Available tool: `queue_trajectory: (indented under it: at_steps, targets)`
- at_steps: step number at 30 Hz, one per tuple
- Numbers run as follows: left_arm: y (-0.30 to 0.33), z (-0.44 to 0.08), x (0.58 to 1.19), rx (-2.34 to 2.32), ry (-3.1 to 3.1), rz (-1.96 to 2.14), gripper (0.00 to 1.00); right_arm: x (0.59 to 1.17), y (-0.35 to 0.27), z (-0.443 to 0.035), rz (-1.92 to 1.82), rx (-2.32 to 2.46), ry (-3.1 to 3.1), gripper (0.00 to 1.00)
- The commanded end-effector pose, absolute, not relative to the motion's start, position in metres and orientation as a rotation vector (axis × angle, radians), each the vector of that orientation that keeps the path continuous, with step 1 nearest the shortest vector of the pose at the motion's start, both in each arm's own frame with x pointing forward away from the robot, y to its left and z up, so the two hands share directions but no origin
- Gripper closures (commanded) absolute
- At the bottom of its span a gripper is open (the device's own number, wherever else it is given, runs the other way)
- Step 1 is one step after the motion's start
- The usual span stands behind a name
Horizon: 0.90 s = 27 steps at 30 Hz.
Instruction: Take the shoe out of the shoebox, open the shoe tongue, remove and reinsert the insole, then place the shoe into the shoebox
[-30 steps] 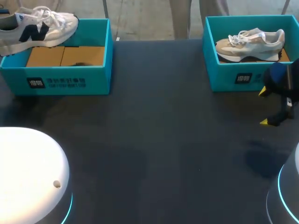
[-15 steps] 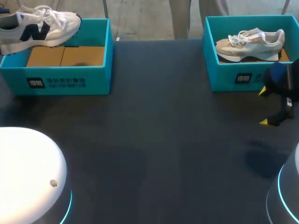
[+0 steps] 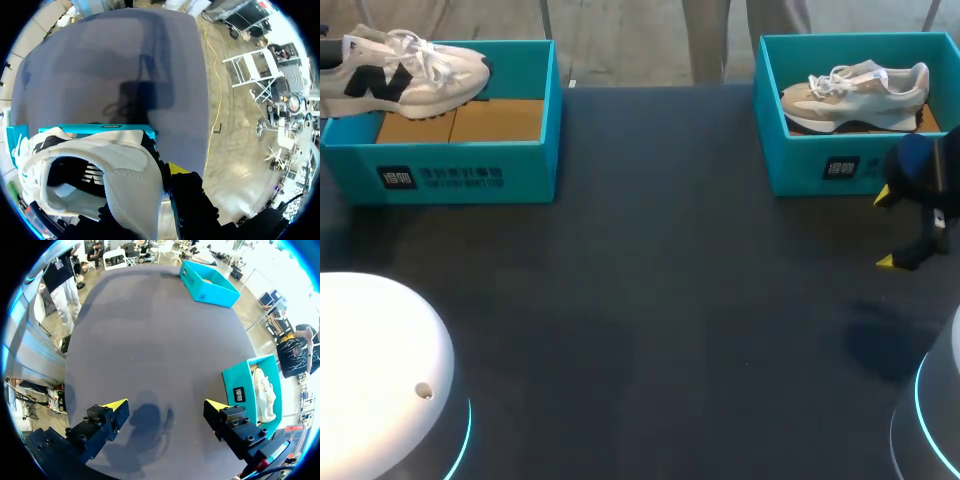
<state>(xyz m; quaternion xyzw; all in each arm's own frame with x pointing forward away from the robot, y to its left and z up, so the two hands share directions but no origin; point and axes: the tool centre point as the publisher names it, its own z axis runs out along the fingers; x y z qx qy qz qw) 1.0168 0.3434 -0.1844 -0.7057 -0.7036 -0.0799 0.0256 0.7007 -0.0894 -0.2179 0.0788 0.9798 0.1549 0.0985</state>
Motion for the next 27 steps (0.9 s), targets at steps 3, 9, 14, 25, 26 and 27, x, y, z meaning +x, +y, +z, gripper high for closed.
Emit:
queue_trajectory:
  at_steps: [3, 9, 14, 25, 26, 27]
  targets:
    - [0.341, -0.188, 1.015, -2.238, -2.173, -0.277, 1.0, 0.7, -0.089, -0.219, 0.455, 0.234, 2.898, 0.0]
    - [0.339, -0.197, 1.028, -2.251, -2.182, -0.301, 1.0, 0.7, -0.089, -0.219, 0.455, 0.234, 2.898, 0.0]
    - [0.341, -0.203, 1.046, -2.27, -2.208, -0.283, 1.0, 0.7, -0.089, -0.219, 0.455, 0.234, 2.898, 0.0]
    - [0.335, -0.22, 1.072, -2.295, -2.196, -0.273, 1.0, 0.7, -0.089, -0.219, 0.455, 0.234, 2.898, 0.0]
    - [0.334, -0.223, 1.073, -2.294, -2.192, -0.267, 1.0, 0.7, -0.089, -0.219, 0.455, 0.234, 2.898, 0.0]
    - [0.332, -0.225, 1.074, -2.296, -2.187, -0.257, 1.0, 0.7, -0.089, -0.219, 0.455, 0.234, 2.898, 0.0]
